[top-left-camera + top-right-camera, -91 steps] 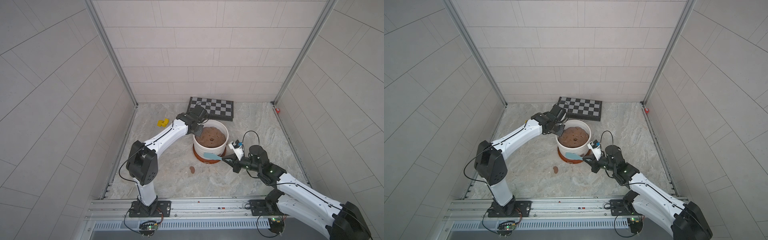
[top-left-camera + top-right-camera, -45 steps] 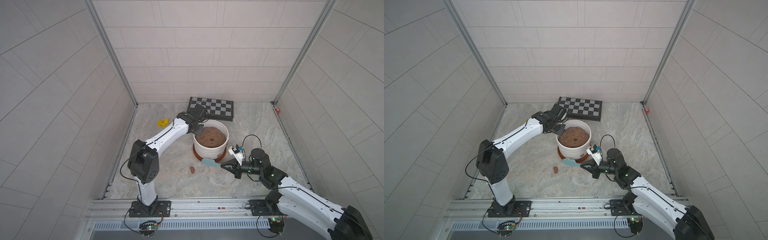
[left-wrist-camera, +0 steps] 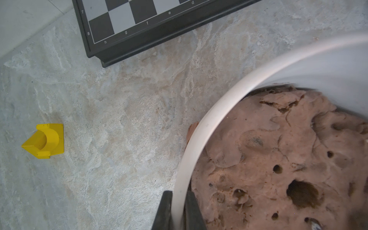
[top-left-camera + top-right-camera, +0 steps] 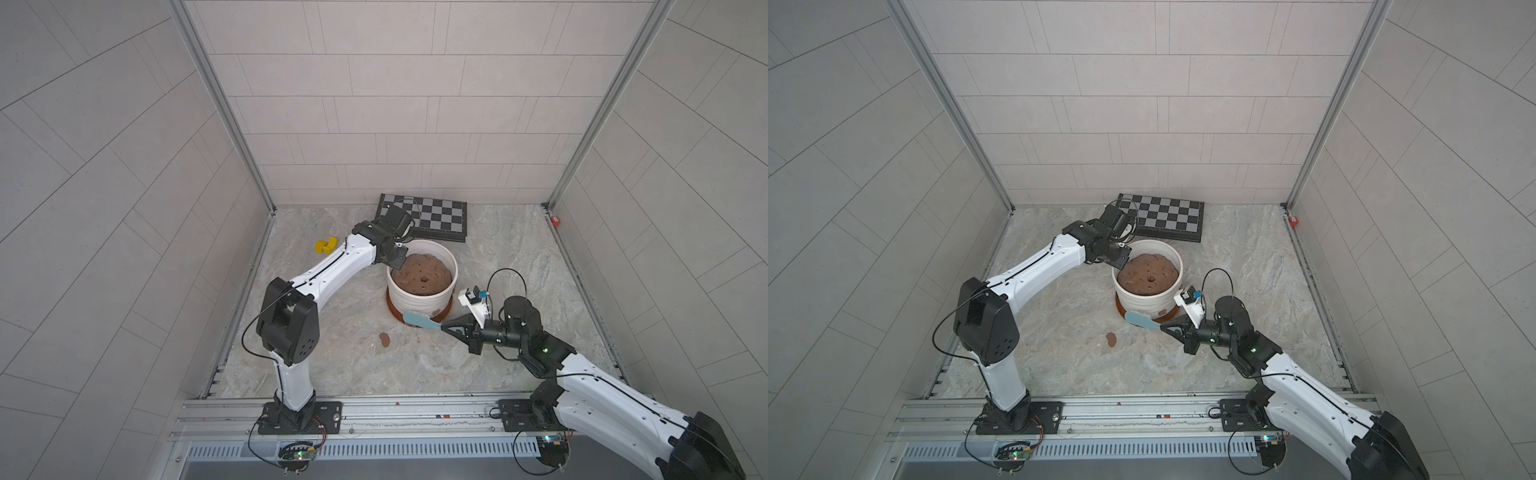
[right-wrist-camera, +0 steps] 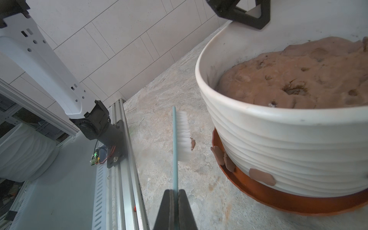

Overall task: Scrub the dried mud off the ceramic pot
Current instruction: Rotate the pot on the tray.

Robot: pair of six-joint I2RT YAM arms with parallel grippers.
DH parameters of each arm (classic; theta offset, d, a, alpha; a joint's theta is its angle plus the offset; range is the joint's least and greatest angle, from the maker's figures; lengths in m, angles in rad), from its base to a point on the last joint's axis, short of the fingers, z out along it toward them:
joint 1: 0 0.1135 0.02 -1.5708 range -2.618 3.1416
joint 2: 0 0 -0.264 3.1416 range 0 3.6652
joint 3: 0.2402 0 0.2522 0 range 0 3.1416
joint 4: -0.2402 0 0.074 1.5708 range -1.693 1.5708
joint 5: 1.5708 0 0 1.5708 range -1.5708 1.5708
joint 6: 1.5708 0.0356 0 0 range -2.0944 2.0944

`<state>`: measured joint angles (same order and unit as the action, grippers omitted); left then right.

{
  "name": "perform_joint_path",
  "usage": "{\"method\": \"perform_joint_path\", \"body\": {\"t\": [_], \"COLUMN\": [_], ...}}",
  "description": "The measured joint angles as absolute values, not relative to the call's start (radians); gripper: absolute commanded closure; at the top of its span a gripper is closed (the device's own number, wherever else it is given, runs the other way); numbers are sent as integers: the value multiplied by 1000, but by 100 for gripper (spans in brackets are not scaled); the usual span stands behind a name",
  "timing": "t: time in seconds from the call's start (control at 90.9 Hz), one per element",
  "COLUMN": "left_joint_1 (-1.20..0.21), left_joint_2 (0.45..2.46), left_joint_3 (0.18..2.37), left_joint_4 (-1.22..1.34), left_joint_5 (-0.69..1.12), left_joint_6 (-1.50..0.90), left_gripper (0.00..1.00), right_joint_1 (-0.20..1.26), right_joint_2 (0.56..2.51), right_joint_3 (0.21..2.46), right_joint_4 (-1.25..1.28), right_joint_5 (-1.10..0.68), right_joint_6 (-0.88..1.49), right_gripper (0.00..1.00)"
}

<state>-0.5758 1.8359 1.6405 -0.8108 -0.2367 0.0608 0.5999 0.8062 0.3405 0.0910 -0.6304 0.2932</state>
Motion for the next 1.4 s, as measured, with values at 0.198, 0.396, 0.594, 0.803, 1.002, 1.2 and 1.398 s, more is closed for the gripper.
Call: {"method": "perform_joint_path", "body": {"t": [0.198, 0.396, 0.594, 0.803, 1.002, 1.2, 1.398], "left_joint_1": [-563, -546, -528, -516, -514, -513, -513], "left_joint_2": [1844, 1844, 1848, 1866, 1898, 1907, 1896], "left_joint_3": [1651, 1651, 1651, 1675, 1726, 1752, 1826], "left_joint_4": [-807, -797, -786, -795, -831, -875, -953], "left_joint_5": [-197, -151, -97, -51, -32, -23, -3], "left_joint_6": [145, 216, 322, 418, 465, 461, 378], "left_gripper": [100, 100, 100, 100, 91, 72, 49], "right_joint_1": [593, 589, 588, 588, 588, 588, 588], "right_joint_2": [832, 853, 863, 873, 874, 873, 873], "right_joint_3": [341, 345, 349, 371, 376, 376, 376], "right_joint_4": [129, 152, 173, 173, 173, 171, 171], "right_joint_5": [-632, -636, -643, -672, -690, -694, -695], "right_joint_6": [296, 297, 297, 296, 294, 286, 284], "right_gripper": [100, 100, 100, 100, 100, 100, 100]}}
